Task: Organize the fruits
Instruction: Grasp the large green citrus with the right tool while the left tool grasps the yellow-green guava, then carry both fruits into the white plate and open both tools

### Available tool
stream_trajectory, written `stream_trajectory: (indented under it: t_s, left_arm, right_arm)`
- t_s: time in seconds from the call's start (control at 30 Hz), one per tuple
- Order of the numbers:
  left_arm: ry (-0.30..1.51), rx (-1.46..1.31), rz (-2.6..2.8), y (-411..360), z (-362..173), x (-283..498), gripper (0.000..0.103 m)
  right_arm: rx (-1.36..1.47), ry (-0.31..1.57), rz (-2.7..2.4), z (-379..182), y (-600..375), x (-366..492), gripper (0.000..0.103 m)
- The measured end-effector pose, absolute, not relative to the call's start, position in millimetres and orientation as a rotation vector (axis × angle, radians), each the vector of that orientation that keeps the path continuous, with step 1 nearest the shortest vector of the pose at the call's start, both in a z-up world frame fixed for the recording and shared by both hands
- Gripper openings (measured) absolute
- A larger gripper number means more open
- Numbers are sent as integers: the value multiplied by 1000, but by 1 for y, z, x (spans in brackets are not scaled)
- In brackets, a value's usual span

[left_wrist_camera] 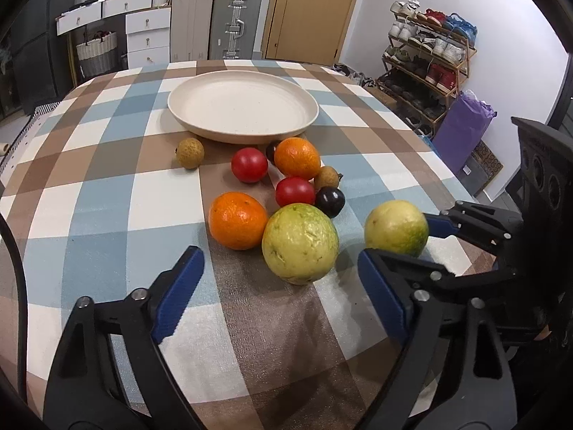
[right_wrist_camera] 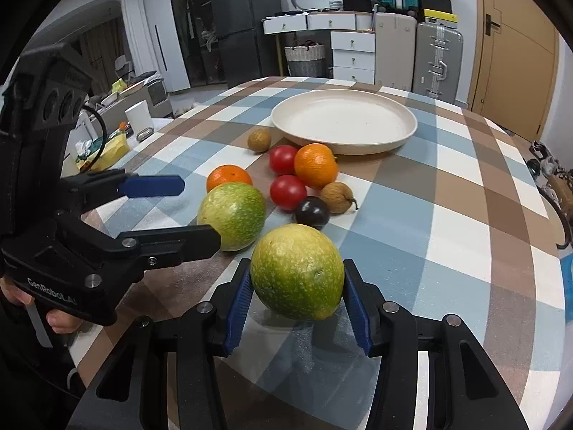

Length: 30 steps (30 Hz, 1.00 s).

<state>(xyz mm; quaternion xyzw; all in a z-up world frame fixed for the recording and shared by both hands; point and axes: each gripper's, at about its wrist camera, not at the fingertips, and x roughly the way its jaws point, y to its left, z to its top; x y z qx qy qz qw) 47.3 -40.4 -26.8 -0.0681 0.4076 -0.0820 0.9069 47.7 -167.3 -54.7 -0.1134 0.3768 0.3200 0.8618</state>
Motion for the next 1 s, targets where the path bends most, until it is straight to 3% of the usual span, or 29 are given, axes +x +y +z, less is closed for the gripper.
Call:
stream_trajectory:
  t_s: [0.23, 0.4, 0.53, 1.0]
  left_arm:
    - [899, -169, -189, -51, -36, 56, 64]
    - [913, -203, -191, -53, -39, 61, 62]
    - [919, -214, -197, -53, -40, 64, 45]
    - [838, -173, -220, -49, -30, 49, 44]
  right_arm:
    - [-230, 804, 658, -55, -176, 52, 50]
    - [-230, 806, 664, -56, -175, 50, 50]
    - [-233, 801, 663, -55, -176, 50, 50]
    - [-209, 788, 655, -51, -178, 53, 50]
